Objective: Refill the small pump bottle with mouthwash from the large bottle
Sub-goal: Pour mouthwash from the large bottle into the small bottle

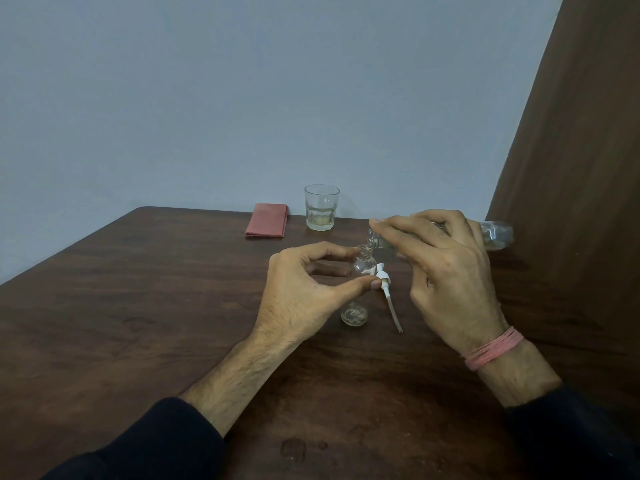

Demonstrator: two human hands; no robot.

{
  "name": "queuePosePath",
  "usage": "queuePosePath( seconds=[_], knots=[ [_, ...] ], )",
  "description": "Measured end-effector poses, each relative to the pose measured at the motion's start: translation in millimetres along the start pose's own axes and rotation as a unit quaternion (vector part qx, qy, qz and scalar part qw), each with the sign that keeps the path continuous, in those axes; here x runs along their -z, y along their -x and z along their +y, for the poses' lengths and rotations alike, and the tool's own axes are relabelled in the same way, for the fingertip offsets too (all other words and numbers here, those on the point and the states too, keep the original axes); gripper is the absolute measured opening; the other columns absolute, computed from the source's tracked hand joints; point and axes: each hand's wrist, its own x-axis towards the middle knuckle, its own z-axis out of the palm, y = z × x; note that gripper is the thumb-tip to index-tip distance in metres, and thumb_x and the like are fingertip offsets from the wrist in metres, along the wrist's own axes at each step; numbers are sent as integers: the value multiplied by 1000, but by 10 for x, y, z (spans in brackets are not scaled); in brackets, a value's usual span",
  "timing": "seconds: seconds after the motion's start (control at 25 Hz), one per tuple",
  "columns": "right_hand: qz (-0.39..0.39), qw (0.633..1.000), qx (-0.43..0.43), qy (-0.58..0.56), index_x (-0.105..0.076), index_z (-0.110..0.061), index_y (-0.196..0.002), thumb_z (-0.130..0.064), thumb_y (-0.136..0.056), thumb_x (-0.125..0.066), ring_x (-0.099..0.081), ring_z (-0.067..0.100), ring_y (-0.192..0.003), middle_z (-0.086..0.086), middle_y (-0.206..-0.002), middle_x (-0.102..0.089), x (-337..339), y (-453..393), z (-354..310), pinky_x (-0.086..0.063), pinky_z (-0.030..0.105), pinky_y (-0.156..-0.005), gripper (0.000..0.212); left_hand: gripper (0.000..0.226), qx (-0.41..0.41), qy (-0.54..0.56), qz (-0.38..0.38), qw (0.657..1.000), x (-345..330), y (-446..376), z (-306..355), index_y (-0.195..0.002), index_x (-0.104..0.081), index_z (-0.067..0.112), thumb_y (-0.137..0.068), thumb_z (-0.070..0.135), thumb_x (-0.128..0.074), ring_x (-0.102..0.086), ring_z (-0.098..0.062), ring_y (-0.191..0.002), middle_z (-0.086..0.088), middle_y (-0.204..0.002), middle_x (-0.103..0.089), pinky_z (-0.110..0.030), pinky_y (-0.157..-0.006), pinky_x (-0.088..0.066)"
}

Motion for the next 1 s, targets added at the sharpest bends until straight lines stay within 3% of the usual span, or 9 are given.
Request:
queuePosePath(
  seconds=[0.4, 1.0],
  knots=[
    [3, 1000, -3, -3, -69, -26, -146, 10, -81, -80, -58, 29, -120, -11, -136, -73, -5, 6, 8, -44, 47, -100, 75, 46, 8, 7, -3, 1000, 0, 6, 0, -108, -91, 31, -67, 41, -110, -86, 0, -92, 17, -103, -89, -40, -87, -74],
    [5, 1000, -1, 2, -70, -24, -145, 12, -79, -80, -61, 31, -120, -9, -135, -74, 7, -2, -14, -44, 49, -100, 75, 47, 1, 1, -4, 1000, 4, 3, 5, -110, -91, 30, -68, 40, -110, -85, 3, -92, 18, -102, -89, -30, -87, -73]
  ],
)
